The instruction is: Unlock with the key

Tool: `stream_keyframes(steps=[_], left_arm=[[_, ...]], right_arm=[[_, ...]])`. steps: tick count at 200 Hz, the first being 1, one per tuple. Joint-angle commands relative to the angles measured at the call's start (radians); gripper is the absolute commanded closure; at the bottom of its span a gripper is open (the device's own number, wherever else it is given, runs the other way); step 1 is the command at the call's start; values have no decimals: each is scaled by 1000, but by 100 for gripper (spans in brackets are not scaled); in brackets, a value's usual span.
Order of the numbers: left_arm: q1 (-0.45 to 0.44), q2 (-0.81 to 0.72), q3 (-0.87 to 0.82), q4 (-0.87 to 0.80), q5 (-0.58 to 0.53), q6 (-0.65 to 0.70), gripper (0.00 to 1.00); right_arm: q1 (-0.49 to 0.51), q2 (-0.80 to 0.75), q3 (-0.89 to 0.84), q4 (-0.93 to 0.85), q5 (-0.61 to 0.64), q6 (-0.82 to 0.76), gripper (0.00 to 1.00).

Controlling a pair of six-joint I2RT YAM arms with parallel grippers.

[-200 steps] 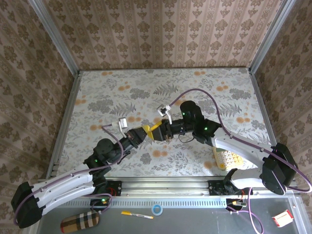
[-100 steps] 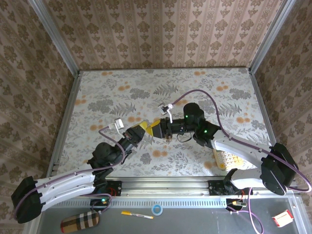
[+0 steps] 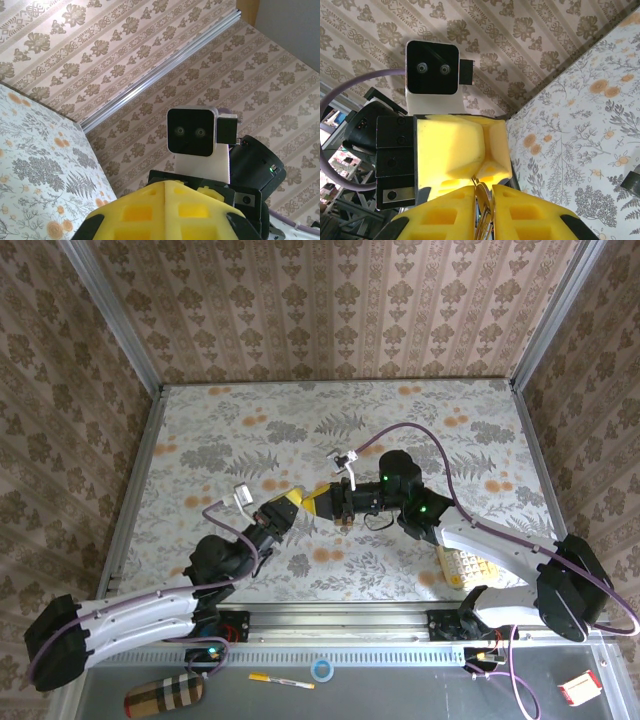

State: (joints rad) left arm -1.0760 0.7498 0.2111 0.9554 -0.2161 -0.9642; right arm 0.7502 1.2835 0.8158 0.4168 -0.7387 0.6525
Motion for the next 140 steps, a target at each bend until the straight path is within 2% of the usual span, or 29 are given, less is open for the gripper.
stream_keyframes(steps=[1, 58, 106, 140], left_arm=[[-19, 16, -19, 53, -12, 14, 100], [-42, 34, -39, 76, -44, 12, 100], [-66, 73, -51, 112, -68, 14, 100], [-67, 70, -85, 102, -95, -24, 100]], right_arm=[[-4, -26, -7, 42, 3, 4, 84], [-7, -39, -4, 46, 3, 6, 98], [-11, -51, -6, 78, -2, 20, 100], [-18, -73, 21, -54, 5, -43, 100]])
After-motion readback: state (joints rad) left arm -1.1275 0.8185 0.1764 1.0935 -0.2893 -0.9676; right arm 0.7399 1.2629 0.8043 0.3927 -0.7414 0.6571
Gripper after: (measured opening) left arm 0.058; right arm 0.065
